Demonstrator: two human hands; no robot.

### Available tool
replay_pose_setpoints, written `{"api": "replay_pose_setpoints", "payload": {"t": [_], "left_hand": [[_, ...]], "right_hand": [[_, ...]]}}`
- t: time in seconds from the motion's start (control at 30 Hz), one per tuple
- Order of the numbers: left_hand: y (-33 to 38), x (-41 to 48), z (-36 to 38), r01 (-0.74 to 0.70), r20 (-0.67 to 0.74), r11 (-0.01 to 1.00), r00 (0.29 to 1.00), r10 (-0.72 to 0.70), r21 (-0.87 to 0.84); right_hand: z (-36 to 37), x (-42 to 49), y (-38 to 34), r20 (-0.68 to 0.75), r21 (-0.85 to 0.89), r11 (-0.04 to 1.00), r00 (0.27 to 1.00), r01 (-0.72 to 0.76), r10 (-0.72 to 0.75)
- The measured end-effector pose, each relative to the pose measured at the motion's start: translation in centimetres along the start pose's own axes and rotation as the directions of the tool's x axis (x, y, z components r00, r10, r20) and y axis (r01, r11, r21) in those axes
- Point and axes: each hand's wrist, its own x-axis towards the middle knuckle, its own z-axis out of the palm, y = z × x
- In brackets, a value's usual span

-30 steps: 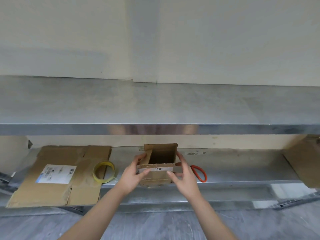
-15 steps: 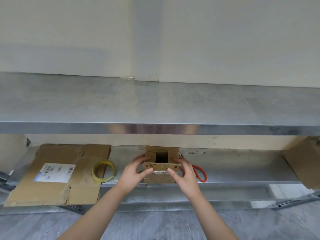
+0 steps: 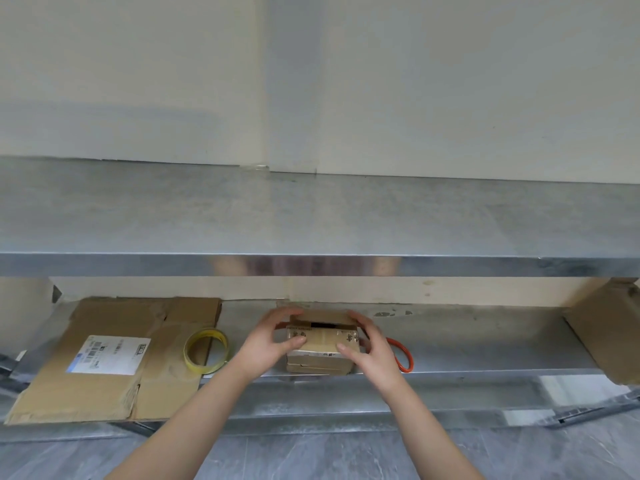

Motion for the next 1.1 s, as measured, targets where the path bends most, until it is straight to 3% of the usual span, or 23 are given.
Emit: {"api": "replay_pose_setpoints", "payload": {"t": [0.23, 0.47, 0.6, 0.77, 0.9, 1.0, 1.1], "left_hand": [[-0.8, -1.7, 0.6, 0.048, -0.153, 0.999, 0.987, -0.049, -0.007], [-1.0, -0.8, 0.5, 0.065, -0.102, 0.997, 0.993, -0.06, 0.05], [-2.4, -1.3, 0.9, 0.116, -0.062, 0.99, 0.992, -0.111, 0.079], [-2.7, -0.7, 0.7, 0.113, -0.056, 0.993, 0.992, -0.111, 0.038], [-3.3, -0.3, 0.6, 0.104, -0.063, 0.993, 0.993, -0.1, 0.063], [-3.7, 0.2, 0.4, 0.087, -0.072, 0.986, 0.994, -0.078, 0.14], [-4.0, 0.4, 0.3, -0.019, -0.017, 0.936, 0.999, 0.027, 0.351]], "right_hand": [[1.2, 0.2, 0.2, -0.009, -0.036, 0.998, 0.999, 0.042, -0.043], [2.0, 0.5, 0.5, -0.073, -0.048, 0.998, 0.996, 0.04, -0.043], [2.7, 0.5, 1.4, -0.018, -0.204, 0.978, 0.999, 0.03, -0.035], [2.4, 1.7, 1.4, 0.001, -0.101, 0.989, 0.994, -0.108, 0.108], [3.1, 1.4, 2.1, -0.004, -0.072, 0.994, 0.997, -0.078, 0.078], [3.6, 1.3, 1.9, -0.055, -0.144, 0.989, 0.998, -0.046, 0.039], [3.9, 0.8, 1.7, -0.079, -0.359, 0.933, 0.995, 0.024, -0.056]]}}
